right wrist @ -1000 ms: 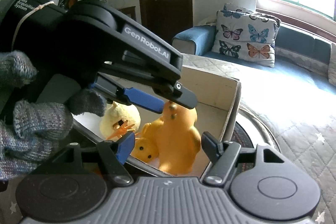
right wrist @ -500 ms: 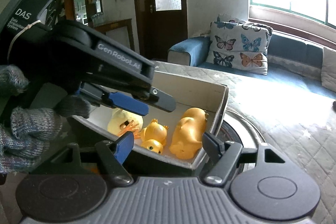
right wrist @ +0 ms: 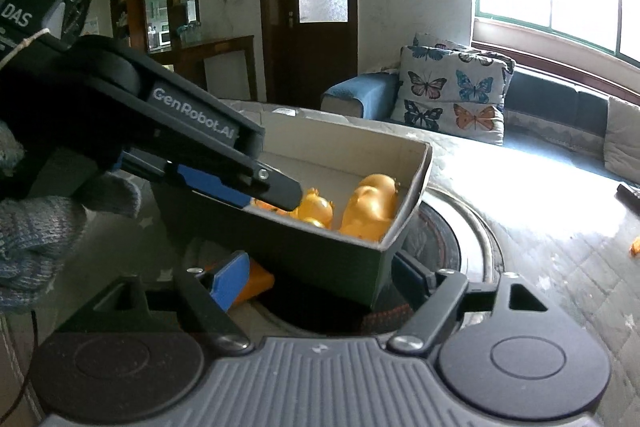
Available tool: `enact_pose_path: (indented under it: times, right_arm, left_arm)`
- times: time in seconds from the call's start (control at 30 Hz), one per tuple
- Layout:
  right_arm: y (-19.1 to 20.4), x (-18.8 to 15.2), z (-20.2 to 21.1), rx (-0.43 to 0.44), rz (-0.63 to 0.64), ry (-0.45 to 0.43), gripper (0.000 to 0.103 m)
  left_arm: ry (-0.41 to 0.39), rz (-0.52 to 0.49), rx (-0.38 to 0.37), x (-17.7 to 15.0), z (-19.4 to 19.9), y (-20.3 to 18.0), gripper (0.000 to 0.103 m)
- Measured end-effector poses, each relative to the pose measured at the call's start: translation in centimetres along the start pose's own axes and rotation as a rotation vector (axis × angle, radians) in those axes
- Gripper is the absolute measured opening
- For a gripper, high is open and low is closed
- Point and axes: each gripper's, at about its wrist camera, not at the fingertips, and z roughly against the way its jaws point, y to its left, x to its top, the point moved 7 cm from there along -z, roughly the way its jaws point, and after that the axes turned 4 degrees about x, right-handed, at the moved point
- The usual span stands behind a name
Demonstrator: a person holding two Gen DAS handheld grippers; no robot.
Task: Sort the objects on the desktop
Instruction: 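Move the right tool down to the green squeeze toy and close on it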
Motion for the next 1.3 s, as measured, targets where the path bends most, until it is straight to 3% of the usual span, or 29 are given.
enact_pose_path:
  times: [0.6,1.3]
  right_arm:
    - [0.1,-4.8,1.7,-0.023,-0.058,0.040,0.082]
    - [-0.9,-7.5,0.9,-0.033,-0.100,0.099,0.082]
  left_arm:
    - [0.051,-0.019,0.040,-5.0,0.2,-0.2,0.045]
    - [0.154,0.044,-0.081,-7.0,-2.0,-2.5,0.045]
